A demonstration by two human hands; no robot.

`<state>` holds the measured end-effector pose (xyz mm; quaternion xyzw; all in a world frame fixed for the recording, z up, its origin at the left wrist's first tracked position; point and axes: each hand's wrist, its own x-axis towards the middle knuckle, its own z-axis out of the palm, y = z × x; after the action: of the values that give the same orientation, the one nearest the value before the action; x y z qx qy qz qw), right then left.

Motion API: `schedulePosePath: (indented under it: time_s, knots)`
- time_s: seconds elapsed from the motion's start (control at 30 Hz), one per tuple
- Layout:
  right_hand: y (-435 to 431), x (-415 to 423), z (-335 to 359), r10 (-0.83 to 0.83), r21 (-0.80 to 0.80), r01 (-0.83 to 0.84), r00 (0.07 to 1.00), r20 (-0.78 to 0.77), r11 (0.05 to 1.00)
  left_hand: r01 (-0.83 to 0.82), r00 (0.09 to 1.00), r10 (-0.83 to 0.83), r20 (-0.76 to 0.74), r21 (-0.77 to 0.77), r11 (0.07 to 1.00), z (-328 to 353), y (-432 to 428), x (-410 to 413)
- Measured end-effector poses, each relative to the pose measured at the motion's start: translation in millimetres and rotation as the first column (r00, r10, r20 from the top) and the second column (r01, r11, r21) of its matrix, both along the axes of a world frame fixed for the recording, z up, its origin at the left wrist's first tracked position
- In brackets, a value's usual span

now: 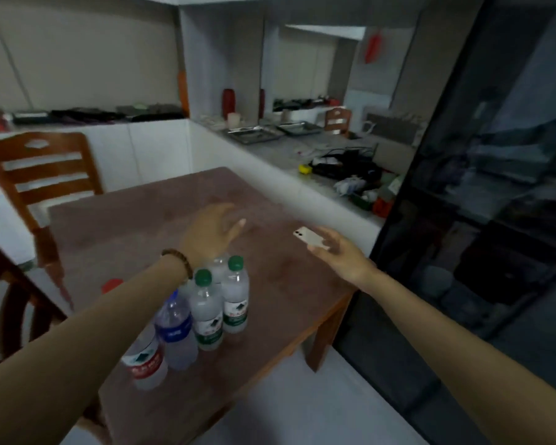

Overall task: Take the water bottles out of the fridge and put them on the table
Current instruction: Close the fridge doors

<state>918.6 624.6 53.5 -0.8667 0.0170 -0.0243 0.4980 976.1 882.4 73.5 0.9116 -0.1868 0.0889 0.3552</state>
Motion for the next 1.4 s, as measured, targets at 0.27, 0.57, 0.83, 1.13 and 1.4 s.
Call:
schedulePosePath:
  time_s: [0.27,0.57,0.83,1.13,1.4]
  knots:
    - [-60.8,-218.3,72.8,-0.477,-0.275,0.526,0.849,0.228,0.805,0.359,0.902,-0.389,0.187,0.177,0.917,59.2,-102.6,-60.9]
    - [-51.4,-463.2,179.4,-0.49,-0.548,0.823,0.543,0.682,0.15,0.847,0.515,-0.817,0.26,-0.013,0.531,135.1,-260.2,-266.2]
    - [-67.1,-616.1,213.0,-0.497,-0.511,0.837,0.363,0.788,-0.199,0.987,0.163,-0.921,0.354,-0.068,0.149,181.5,-334.2,-449.3]
    - [-125.9,-680.5,212.7,-0.638,-0.659,0.748,0.47,0.61,-0.079,0.847,0.164,-0.984,0.067,-0.52,0.106,202.4,-379.7,-549.0]
    - [-154.7,-722.1,199.8,-0.571,-0.604,0.795,0.474,0.67,-0.05,0.888,0.215,-0.961,0.173,-0.443,0.119,196.6,-382.9,-584.7]
